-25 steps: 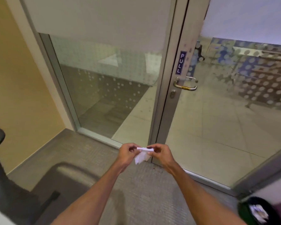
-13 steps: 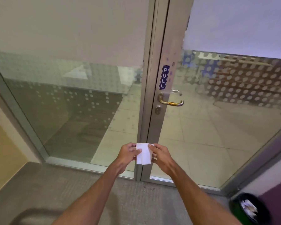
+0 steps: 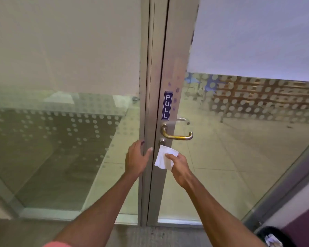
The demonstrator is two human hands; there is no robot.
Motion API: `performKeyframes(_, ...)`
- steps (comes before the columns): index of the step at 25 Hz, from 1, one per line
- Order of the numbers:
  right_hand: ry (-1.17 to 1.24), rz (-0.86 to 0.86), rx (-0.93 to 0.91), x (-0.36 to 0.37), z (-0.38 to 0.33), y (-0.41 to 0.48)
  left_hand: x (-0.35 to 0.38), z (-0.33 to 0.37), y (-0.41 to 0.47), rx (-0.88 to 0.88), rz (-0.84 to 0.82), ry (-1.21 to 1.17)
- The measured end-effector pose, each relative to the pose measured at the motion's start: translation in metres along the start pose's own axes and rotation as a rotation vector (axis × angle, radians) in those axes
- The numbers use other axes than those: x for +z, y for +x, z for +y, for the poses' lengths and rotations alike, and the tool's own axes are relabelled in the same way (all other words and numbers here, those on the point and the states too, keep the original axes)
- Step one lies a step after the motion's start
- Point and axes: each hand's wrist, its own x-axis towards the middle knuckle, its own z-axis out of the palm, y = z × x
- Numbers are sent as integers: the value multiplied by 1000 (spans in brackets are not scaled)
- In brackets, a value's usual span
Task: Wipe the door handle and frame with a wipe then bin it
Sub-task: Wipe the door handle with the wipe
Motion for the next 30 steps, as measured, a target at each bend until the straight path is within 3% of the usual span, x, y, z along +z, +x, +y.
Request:
performKeyframes(4, -149, 16, -167, -2, -49, 39, -10, 23, 71, 409, 275, 493)
performKeyframes(9, -245, 11, -299, -5, -102, 62, -13, 49, 140, 651, 396, 745)
performKeyframes(11, -460, 61, -407, -13, -117, 66, -12, 57, 162, 688, 437, 781)
performKeyframes(14, -1016, 166, -646, -27, -125, 69, -9, 73, 189, 730, 510, 774)
performKeyframes(18, -1450, 167, -689, -32, -102, 69, -2, 83, 212, 752, 576, 709)
performKeyframes(22, -1435, 14, -716, -41, -62, 68, 4, 79, 221, 799, 605, 637)
performKeyframes(26, -1483, 230, -840, -32, -31, 70, 6, 77, 226, 848, 631, 610)
performKeyframes(30, -1556, 425, -727, 20, -6, 71, 6, 77, 225, 874, 654, 591)
